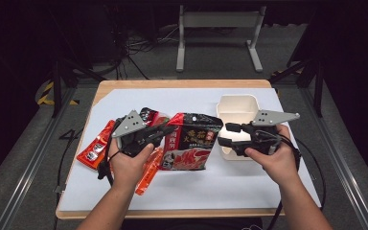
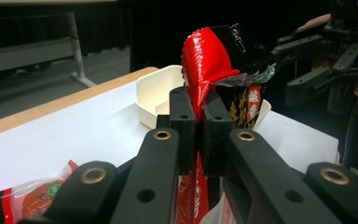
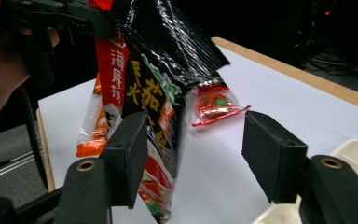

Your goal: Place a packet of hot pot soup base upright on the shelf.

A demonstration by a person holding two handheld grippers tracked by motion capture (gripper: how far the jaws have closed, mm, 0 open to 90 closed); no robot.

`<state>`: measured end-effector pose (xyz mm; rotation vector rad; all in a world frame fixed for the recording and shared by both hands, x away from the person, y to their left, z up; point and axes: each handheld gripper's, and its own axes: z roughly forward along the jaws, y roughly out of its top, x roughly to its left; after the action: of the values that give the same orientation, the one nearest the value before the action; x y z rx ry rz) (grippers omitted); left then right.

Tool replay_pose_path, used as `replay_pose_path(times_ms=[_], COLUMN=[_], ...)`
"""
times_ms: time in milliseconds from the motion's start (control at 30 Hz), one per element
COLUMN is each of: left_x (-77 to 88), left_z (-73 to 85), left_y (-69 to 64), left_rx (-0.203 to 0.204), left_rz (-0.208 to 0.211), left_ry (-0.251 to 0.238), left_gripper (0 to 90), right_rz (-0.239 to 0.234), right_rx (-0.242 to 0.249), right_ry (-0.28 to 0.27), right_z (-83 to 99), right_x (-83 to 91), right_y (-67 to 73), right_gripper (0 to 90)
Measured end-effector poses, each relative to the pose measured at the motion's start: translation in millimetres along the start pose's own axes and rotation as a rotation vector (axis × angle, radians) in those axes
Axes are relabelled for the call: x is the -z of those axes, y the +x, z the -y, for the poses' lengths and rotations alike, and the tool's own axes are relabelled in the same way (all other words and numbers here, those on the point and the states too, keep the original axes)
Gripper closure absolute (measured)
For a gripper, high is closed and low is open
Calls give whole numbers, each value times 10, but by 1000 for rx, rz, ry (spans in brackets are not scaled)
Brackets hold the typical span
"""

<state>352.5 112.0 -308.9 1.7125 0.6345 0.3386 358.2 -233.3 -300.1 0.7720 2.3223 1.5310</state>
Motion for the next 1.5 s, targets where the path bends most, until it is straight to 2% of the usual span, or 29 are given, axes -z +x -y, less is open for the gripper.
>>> replay_pose_path(times_ms=[200,467,600,733,933,1100,1200,1300,1367,1500], left_x=[42,73,67,51,35,24,32,39,42,51], left_z=[-5,2,2,8,16,21,19,23,22,15], left_y=[-6,17,6,-9,-28,-47,-36,-15,-3,0], left_rx=[10,23,16,17,10,-4,-4,7,12,20], left_rz=[0,-4,-5,-4,-15,-27,-29,-20,-15,-13], left_ry=[-22,-33,-38,-43,-43,-37,-36,-33,-36,-36], left_gripper=[859,857,856,857,857,855,853,839,832,762], right_rz=[-14,-64,-83,-98,-103,-84,-82,-79,-78,-84], right_rx=[12,-14,-9,-4,-6,-13,8,55,65,78], right_ry=[45,77,82,111,148,178,183,184,184,177], right_z=[-98,-156,-189,-241,-293,-301,-311,-346,-359,-397], right_x=[-212,-403,-455,-515,-548,-571,-557,-509,-499,-471], right_y=[31,-28,-28,-17,6,-8,-1,17,23,7], right_gripper=[386,397,441,502,577,658,714,772,777,789])
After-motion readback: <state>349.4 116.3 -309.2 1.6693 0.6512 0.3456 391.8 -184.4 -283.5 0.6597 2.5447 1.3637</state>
